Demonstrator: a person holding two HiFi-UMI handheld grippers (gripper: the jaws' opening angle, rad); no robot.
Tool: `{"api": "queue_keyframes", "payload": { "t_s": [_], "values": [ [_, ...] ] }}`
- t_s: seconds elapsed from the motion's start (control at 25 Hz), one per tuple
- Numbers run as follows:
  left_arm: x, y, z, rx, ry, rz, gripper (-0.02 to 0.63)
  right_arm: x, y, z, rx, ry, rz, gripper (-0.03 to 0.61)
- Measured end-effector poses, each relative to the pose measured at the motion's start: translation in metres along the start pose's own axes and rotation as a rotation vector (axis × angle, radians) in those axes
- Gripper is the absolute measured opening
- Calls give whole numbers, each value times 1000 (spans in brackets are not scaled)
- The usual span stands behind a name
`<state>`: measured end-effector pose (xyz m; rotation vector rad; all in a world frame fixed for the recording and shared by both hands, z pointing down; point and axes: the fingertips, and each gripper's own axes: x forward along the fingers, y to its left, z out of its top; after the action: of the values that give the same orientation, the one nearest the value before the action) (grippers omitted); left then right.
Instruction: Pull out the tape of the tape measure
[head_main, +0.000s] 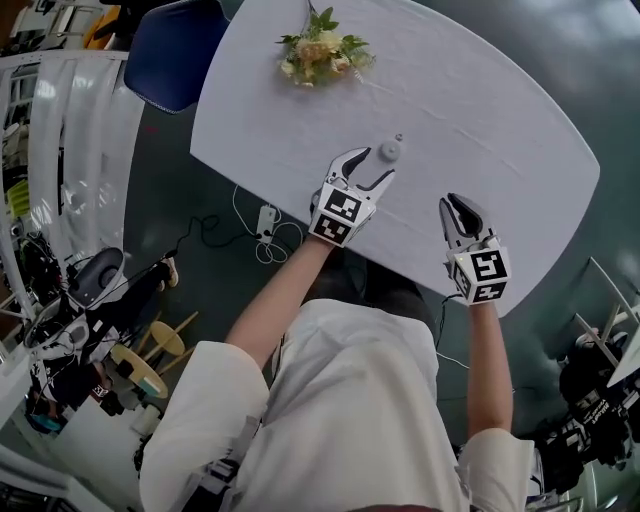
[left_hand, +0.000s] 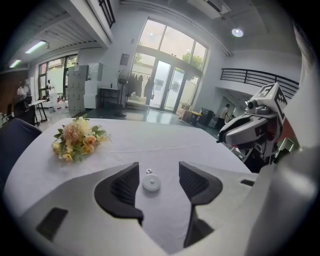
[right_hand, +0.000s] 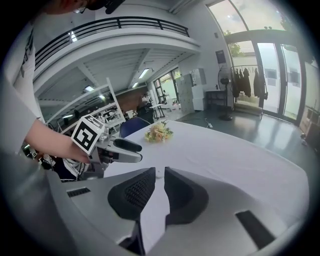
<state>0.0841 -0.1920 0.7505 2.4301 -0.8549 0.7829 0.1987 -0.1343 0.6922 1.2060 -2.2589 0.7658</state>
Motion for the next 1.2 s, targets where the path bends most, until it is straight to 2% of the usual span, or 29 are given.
{"api": "queue_keyframes", "payload": {
  "t_s": [0.4,0.68,0.72,0.8,0.88,1.2],
  "values": [
    [66,6,-37,35,99,19,256,40,-16,-29,30,51,44,67],
    [98,12,-63,71,181,71,262,60,-16,-40,47,66,87,67],
    [100,15,-65,79,186,85,262,63,-17,-41,48,67,88,67],
    [102,19,-67,91,184,115,219,65,-19,-42,47,70,91,67],
    [102,19,-68,90,182,123,218,65,-21,-43,49,69,94,66],
    [90,14,-58,107,189,86,216,65,-19,-35,41,56,106,66]
  ]
}}
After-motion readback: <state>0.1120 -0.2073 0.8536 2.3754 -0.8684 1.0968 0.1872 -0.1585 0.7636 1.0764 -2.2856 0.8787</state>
